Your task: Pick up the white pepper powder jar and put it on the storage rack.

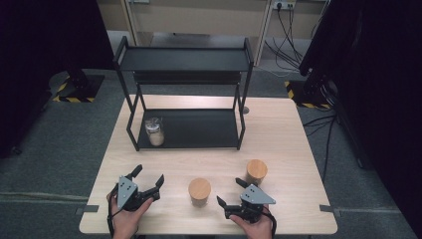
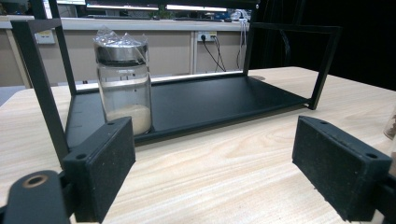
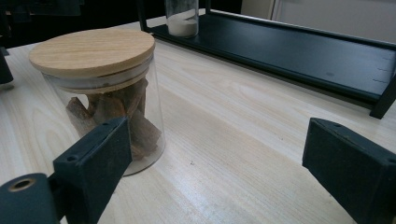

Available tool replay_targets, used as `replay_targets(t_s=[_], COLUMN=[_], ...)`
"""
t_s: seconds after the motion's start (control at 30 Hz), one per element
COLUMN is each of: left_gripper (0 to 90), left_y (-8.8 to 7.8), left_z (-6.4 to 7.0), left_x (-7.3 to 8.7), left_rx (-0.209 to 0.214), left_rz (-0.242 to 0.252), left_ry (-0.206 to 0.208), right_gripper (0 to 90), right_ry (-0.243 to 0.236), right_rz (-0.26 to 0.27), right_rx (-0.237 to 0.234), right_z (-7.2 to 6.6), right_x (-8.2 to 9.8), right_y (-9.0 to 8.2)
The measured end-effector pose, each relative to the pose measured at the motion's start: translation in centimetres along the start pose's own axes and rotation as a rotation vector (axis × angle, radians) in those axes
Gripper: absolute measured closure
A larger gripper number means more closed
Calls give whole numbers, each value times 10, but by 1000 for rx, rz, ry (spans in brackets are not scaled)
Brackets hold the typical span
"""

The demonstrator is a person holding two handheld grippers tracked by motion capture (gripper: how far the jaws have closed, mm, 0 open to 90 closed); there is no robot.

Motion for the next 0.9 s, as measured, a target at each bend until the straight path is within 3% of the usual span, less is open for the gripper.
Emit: replay_targets(t_s=[0.53, 0.9], left_gripper=[129, 128], left_y=[-14, -12], left_z=[1, 4], left_x=[7, 16], left_rx=[6, 21], left_rz=[-16, -29], left_ry=[-24, -35], right_gripper=[86, 85], right_ry=[-1, -1], right_rz=[1, 1], right_rx=[1, -2], right_z=[0, 0], right_x=[0, 0], right_y=[0, 0])
Point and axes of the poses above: each handheld gripper's, and its own axes: y roughly forward along the jaws, x roughly out of its underside, z roughly to its right, the point moved 5 cm from there along y, roughly forward along the jaws, and after that the axes turned 13 degrees about -z, right-handed, at the moved point
